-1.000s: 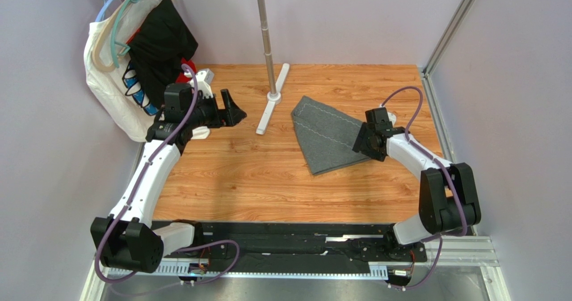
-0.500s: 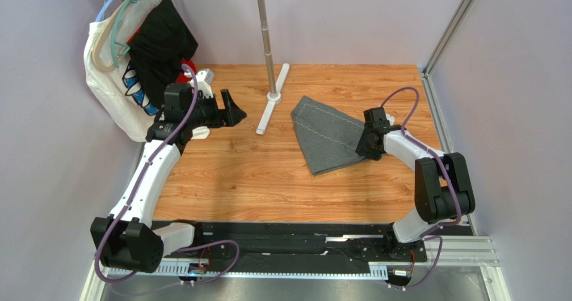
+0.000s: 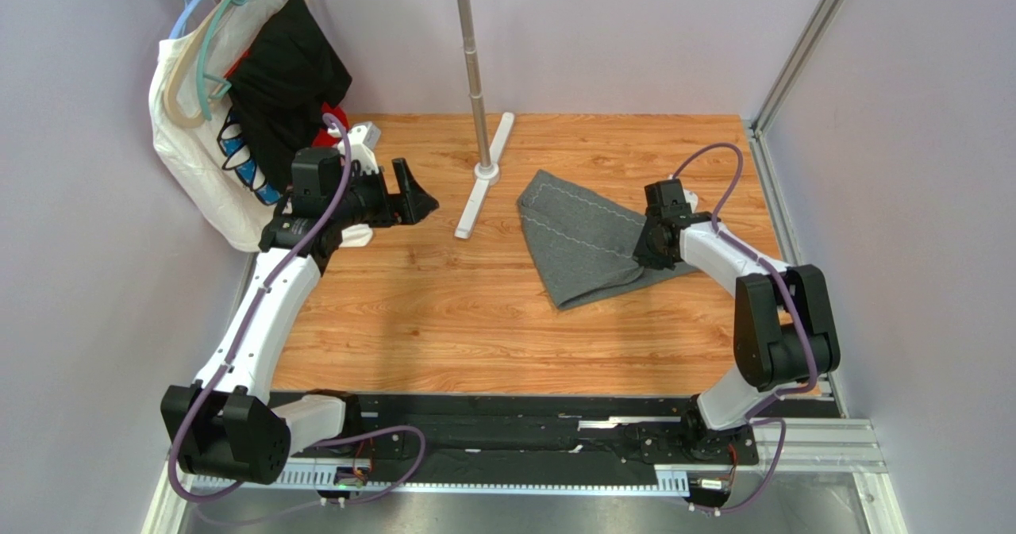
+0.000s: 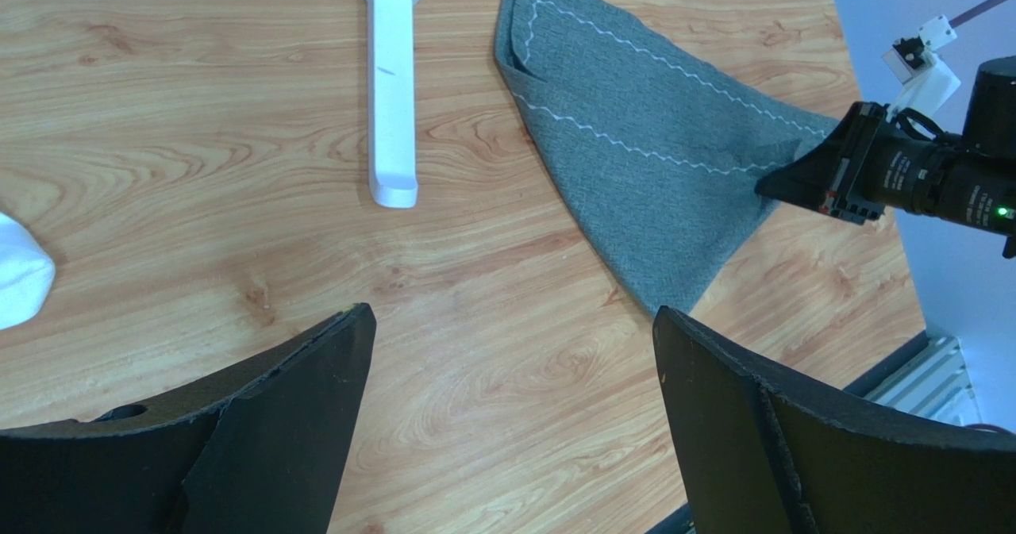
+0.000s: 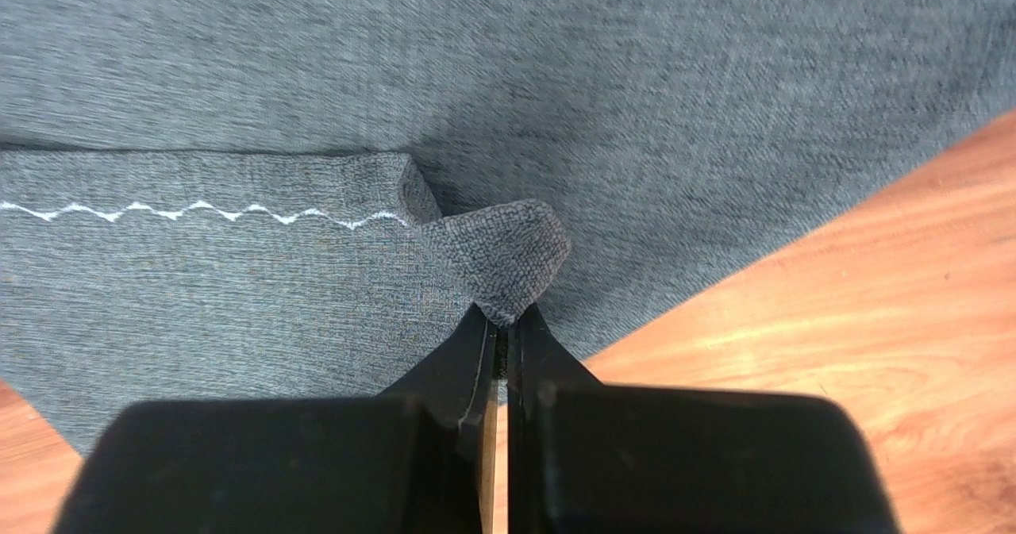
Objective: Fold the napkin, place the utensils inside, and roll it up
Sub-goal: Fold the napkin
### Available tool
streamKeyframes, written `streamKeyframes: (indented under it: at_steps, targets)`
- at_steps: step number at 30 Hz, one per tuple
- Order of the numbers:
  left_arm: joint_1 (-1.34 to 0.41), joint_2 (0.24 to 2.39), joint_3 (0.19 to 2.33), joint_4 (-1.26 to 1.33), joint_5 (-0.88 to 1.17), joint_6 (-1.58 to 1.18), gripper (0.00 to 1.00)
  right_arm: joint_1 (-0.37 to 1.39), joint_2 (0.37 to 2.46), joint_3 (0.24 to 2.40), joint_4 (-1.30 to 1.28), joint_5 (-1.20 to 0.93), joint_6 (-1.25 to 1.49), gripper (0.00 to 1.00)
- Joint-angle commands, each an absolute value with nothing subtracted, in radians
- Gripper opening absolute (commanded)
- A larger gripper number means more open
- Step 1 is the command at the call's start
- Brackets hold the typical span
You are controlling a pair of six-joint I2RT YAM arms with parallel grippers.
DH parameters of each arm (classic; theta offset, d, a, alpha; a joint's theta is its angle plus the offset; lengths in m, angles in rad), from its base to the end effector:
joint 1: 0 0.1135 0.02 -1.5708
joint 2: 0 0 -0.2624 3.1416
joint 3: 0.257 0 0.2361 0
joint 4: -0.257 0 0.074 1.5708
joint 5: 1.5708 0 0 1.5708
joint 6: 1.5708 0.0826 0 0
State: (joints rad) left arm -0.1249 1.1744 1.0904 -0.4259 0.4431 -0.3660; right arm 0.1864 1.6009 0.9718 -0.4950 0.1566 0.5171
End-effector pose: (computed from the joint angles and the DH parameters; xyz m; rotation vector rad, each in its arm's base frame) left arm 0.2744 -0.0701 0.3237 0.0229 2.1151 -0.7571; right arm 0.3120 0.0457 0.1496 0.4864 2.6254 0.0123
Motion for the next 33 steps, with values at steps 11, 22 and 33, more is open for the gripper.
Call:
streamKeyframes:
  at_steps: [11,22,33]
  targets:
    - [-0.132,1.157,1.095,-0.399,0.468,-0.379,0.96,0.184,1.606,0.934,-0.390,0.118,0.486,0.00]
    - [-0.140,1.158,1.094,-0.397,0.468,-0.379,0.96,0.184,1.507,0.940,-0.503,0.190,0.495,0.51]
    - [-0.141,1.155,1.097,-0.399,0.472,-0.379,0.96,0.183,1.388,0.969,-0.534,0.177,0.453,0.52]
